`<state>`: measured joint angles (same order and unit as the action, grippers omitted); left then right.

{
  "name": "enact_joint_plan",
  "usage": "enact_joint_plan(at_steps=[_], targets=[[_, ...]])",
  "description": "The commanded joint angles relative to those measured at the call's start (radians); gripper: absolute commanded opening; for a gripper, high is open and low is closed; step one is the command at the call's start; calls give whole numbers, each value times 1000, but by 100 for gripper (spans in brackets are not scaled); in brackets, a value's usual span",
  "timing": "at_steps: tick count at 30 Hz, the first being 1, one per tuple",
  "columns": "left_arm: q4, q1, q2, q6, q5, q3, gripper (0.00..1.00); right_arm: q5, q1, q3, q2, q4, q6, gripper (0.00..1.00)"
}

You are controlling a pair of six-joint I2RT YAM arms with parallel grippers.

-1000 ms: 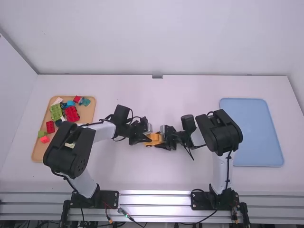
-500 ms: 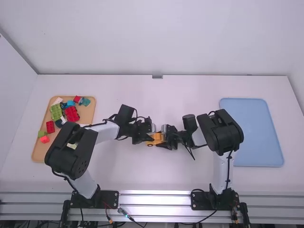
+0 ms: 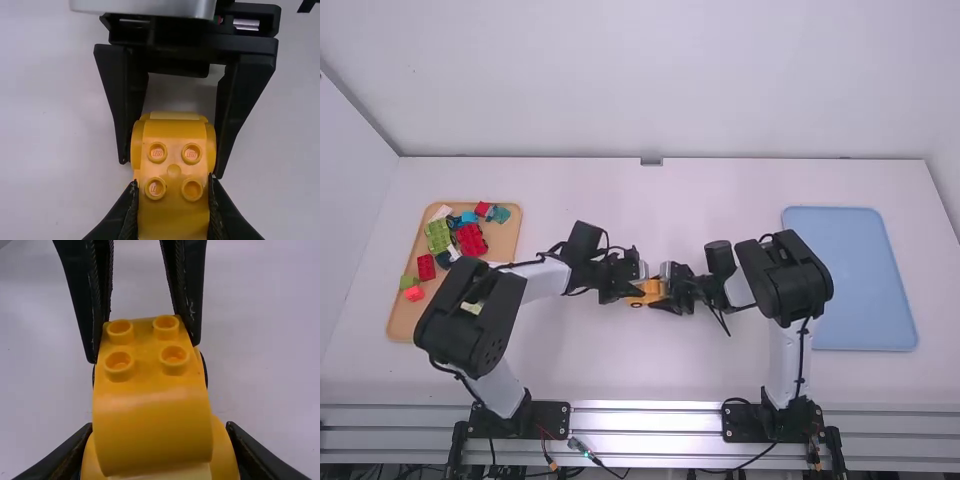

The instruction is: Assemble lego blocks to make yellow taxi

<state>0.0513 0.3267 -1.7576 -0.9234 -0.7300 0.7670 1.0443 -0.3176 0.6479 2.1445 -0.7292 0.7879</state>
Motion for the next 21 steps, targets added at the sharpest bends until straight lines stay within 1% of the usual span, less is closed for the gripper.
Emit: enact_joint_plan(at_steps=[1,3,8,13,16,21], targets=[[-16,34,-22,42,58,-29,2,-21,-17,8,8,3,-6,56],[-21,33,-22,64,74,-23,2,-20,-17,8,8,3,-5,56],[-68,35,-22,37,48,2,2,-21,-17,8,8,3,-3,56],[-72,35,-22,37,50,6,2,-21,-17,8,8,3,-3,57],[-73,50,-22,37,53,6,2,-20,-17,8,8,3,-3,57],[-70,114,-22,45,132,14,2,-21,-17,8,8,3,-3,57]])
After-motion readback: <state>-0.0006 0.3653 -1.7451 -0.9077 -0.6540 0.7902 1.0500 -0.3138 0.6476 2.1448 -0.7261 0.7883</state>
